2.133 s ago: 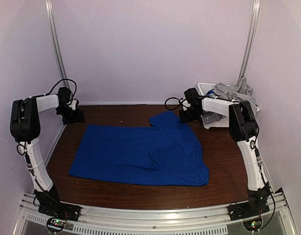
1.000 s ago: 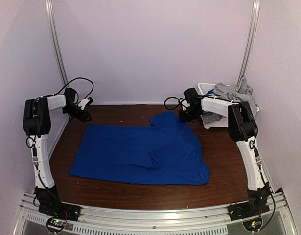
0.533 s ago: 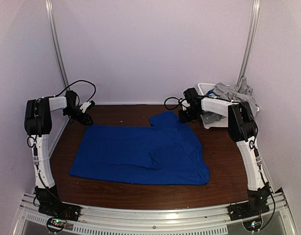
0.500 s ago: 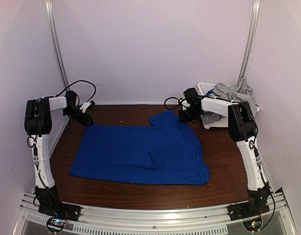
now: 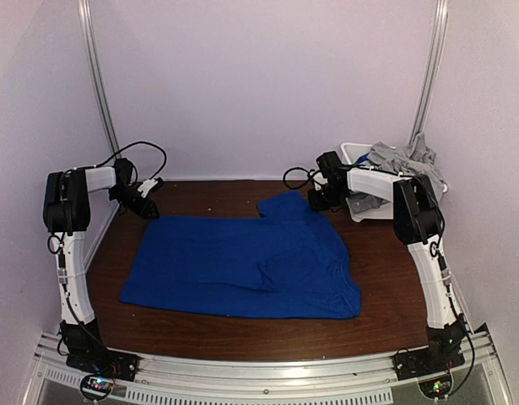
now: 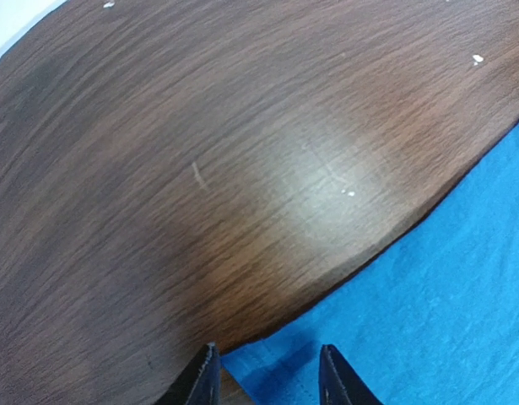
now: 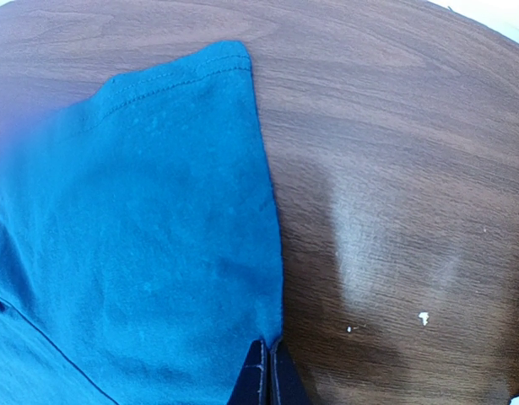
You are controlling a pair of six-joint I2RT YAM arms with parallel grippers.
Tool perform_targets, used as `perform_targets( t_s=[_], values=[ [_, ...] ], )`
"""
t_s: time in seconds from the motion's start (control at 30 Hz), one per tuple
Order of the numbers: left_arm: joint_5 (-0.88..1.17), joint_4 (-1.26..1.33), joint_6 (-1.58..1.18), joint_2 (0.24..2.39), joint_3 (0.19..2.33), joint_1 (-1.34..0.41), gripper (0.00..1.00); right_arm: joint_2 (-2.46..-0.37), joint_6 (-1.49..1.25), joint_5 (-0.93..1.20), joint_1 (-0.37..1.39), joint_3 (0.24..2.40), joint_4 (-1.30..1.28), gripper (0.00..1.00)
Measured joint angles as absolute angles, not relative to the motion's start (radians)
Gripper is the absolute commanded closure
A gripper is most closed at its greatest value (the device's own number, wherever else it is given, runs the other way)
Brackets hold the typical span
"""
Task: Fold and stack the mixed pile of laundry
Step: Pick up the 1/3-folded T-shirt from the center of the board.
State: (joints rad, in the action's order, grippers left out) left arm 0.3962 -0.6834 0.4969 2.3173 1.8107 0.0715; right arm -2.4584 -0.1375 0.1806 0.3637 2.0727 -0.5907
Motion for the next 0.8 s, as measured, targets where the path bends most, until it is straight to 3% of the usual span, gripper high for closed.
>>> perform_targets(
  t_s=[0.23,0.37,0.67,0.8],
  values=[
    [0.348,-0.682,0.496,2.32,1.814,0.072,0.59,-2.46,-0.138,0.182,0.363,2.073,-0.591,1.0],
    [0.339,-0.683,0.495,2.324,1.819,0.072,0.74,-2.463,-0.138,0.183,0.362,2.073,-0.59,1.0],
    [0.348,-0.682,0.498,2.325,1.822,0.071,0.99,-2.468,-0.138,0.187,0.362,2.073,-0.59,1.0],
    [0.364,-0.682,0.497,2.325,1.822,0.071,1.0,-2.468,-0.138,0.191,0.362,2.073,-0.59,1.0]
  ],
)
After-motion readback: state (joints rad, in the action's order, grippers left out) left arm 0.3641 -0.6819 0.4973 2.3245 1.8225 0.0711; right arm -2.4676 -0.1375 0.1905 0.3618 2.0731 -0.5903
